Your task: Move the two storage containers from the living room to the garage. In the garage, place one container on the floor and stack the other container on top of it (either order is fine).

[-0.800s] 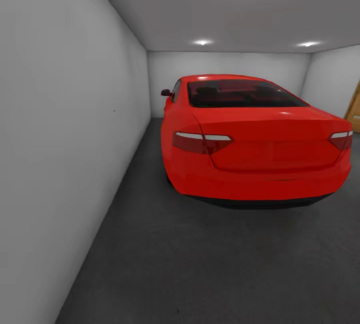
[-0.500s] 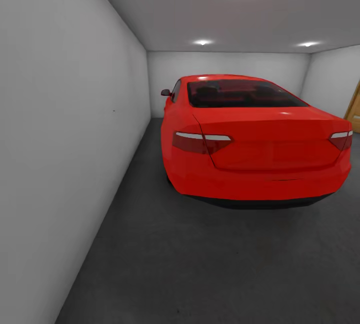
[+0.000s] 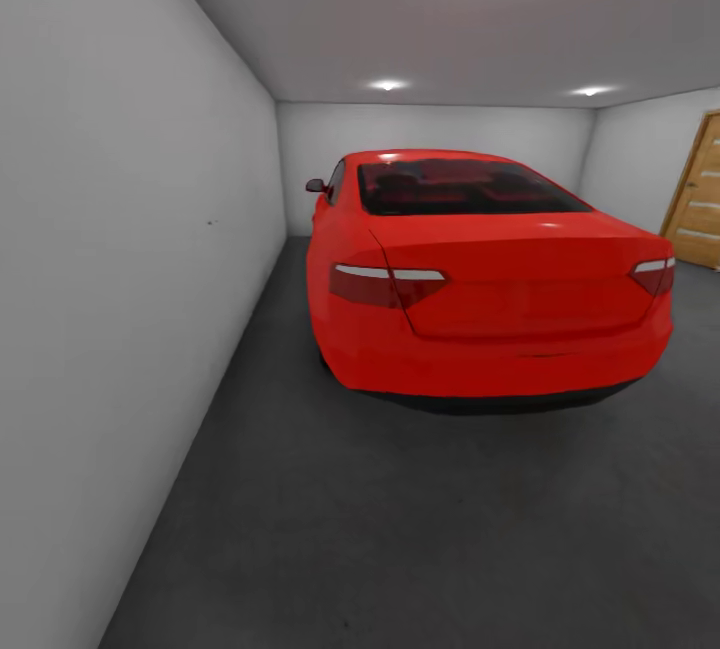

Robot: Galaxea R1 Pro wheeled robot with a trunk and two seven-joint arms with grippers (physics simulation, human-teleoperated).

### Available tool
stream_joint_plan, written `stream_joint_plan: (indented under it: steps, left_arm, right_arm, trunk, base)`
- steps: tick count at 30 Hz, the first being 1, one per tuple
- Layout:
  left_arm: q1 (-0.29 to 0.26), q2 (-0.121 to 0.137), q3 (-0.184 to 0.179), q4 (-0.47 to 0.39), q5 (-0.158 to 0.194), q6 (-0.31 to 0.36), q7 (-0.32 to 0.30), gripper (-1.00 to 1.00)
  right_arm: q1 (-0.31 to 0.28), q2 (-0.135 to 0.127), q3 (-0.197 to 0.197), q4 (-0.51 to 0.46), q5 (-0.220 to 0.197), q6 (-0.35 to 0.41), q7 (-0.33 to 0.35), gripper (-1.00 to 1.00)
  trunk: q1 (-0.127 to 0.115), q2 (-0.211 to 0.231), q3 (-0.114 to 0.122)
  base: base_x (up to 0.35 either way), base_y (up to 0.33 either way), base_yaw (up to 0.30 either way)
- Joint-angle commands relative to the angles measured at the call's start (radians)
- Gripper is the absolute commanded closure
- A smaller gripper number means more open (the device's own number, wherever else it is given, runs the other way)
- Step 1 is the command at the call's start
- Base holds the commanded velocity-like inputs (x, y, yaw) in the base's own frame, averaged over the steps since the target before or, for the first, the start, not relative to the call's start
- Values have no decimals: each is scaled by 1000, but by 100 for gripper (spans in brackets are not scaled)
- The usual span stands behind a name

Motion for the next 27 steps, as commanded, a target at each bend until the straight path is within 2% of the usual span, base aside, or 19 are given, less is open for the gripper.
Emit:
stream_joint_plan:
  steps: [1,27]
  left_arm:
    - [0,0,1,0,1,-3,0,-100]
    - [0,0,2,0,2,-3,0,-100]
  right_arm:
    - [0,0,0,0,0,-7,0,-100]
    - [0,-2,-1,0,-7,-20,1,-100]
  trunk:
    - [0,0,-1]
    - [0,0,-1]
  base:
    - [0,0,-267]
    - [0,0,-281]
